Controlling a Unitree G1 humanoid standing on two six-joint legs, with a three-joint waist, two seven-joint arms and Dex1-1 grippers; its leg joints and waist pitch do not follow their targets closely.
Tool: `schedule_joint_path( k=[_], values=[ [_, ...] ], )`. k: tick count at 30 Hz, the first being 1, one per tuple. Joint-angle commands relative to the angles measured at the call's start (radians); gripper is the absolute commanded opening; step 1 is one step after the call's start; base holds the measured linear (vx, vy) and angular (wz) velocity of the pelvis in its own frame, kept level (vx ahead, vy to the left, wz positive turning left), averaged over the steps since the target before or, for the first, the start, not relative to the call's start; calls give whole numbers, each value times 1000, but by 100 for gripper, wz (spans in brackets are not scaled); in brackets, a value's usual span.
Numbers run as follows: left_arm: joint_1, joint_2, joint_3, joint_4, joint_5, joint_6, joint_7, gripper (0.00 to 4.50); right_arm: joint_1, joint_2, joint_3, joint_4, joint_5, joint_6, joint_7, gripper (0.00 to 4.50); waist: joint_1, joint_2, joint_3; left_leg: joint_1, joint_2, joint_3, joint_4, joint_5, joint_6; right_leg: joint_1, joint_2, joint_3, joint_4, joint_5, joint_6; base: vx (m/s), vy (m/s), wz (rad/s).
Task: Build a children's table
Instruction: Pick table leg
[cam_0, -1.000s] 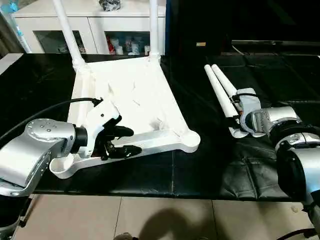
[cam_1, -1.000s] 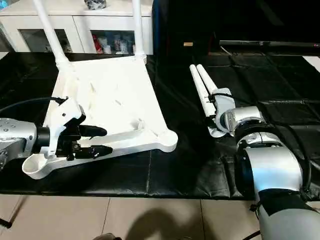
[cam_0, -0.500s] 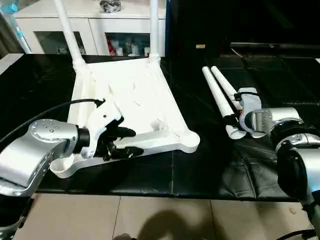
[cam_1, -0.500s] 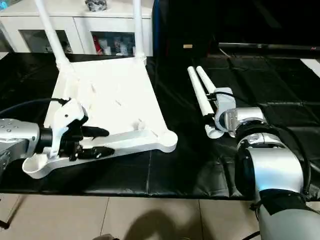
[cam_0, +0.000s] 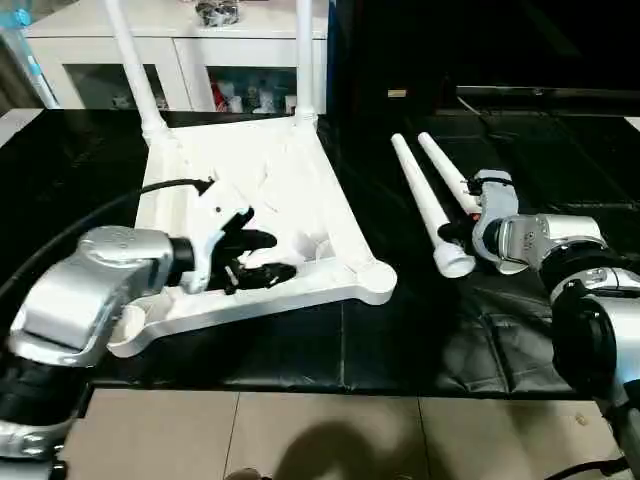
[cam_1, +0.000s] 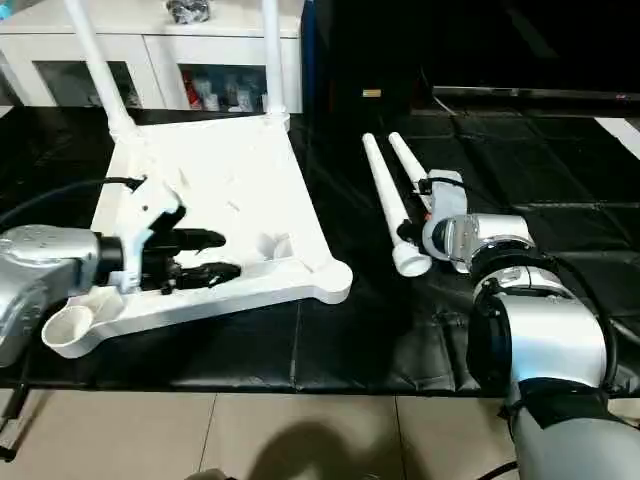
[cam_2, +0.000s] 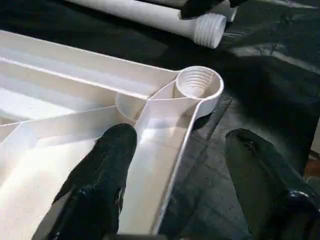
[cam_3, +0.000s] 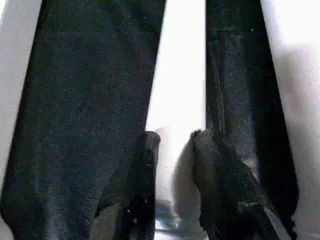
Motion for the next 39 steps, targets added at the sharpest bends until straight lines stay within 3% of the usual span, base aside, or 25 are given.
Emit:
schedule_joint_path(
  k=[1,7,9,11,16,29,32,34,36,37,38,39],
  values=[
    [-16,2,-13,18,14,-19,1,328,50,26,41,43,-42,16,-12,101,-2,1,-68,13,3,2,-63,-292,-35,48,-44,31,-80,-337,-194,0,0,0],
    [-17,4,-13,29,17,-27,-3,328,52,36,34,40,-41,-13,-29,101,-6,4,-60,24,4,-3,-68,-376,-49,41,-47,29,-92,-438,-164,0,0,0],
    [-12,11,-11,29,17,-32,-4,328,55,44,4,35,-22,-63,-96,136,-7,1,-61,27,2,-6,-69,-392,-52,40,-49,28,-96,-473,-148,0,0,0],
    [-9,14,-9,27,16,-35,-3,328,55,47,-7,34,-16,-73,-121,147,-8,-2,-62,27,2,-6,-70,-385,-52,41,-48,28,-96,-470,-144,0,0,0],
    [-6,20,0,14,13,-38,0,328,53,56,-18,34,-6,-86,-135,191,-6,1,-62,27,2,-6,-71,-388,-51,39,-47,28,-94,-458,-147,0,0,0],
    [49,85,24,-79,-28,17,-29,328,48,74,-37,43,-1,-92,-148,304,2,2,-70,14,6,0,-70,-286,-41,50,-46,33,-70,-275,-211,0,0,0],
    [65,96,33,-99,-35,27,-28,328,51,77,-35,44,-1,-88,-139,323,4,2,-70,16,5,2,-70,-290,-40,48,-45,34,-71,-283,-208,0,0,0],
    [78,108,46,-116,-42,38,-24,328,55,80,-28,44,-7,-91,-127,347,4,-8,-68,12,7,2,-71,-282,-38,49,-48,34,-71,-290,-206,0,0,0],
    [78,108,46,-116,-42,38,-24,328,55,80,-28,44,-7,-91,-127,356,5,-6,-67,13,6,2,-71,-287,-37,48,-48,34,-73,-305,-201,0,0,0],
    [87,114,56,-131,-48,48,-22,328,56,82,-21,46,-14,-90,-116,368,6,-12,-66,13,6,3,-71,-284,-36,48,-48,35,-75,-315,-196,0,0,0],
    [92,116,61,-139,-51,53,-21,328,55,83,-18,47,-17,-87,-111,368,7,-8,-67,14,7,2,-72,-284,-38,47,-49,35,-74,-322,-193,0,0,0],
    [102,121,66,-152,-55,59,-21,328,55,84,-12,48,-21,-79,-104,368,6,-13,-65,16,7,3,-72,-292,-38,45,-48,35,-77,-334,-191,0,0,0]
  ],
)
